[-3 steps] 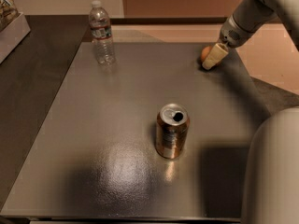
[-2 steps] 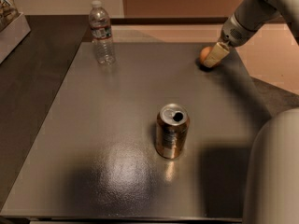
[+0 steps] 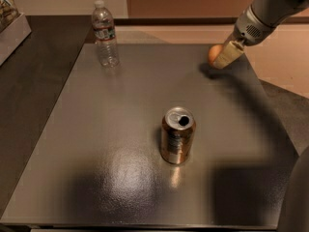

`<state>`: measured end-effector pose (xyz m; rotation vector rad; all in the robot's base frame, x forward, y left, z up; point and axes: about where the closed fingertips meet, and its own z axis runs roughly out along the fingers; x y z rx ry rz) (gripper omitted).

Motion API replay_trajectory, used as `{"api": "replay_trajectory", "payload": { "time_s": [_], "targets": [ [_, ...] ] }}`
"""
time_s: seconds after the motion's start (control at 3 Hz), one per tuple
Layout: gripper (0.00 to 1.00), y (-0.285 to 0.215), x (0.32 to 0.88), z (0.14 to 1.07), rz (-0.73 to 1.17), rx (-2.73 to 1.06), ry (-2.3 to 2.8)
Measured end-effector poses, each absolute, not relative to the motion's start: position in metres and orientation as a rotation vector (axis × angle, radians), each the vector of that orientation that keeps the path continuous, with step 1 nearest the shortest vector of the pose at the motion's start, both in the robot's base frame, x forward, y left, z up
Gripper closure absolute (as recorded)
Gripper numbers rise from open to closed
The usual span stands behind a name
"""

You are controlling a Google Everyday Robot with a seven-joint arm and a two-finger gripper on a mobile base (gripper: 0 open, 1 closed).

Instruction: Move orange near orange can

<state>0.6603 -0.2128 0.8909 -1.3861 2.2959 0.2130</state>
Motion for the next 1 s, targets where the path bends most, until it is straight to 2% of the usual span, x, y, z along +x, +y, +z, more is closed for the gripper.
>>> {"api": "replay_trajectory", "payload": {
  "time_s": [1.0],
  "targets": [
    [1.0,-0.17,0.53,0.893,0.333,-1.673,2.164]
  ]
}}
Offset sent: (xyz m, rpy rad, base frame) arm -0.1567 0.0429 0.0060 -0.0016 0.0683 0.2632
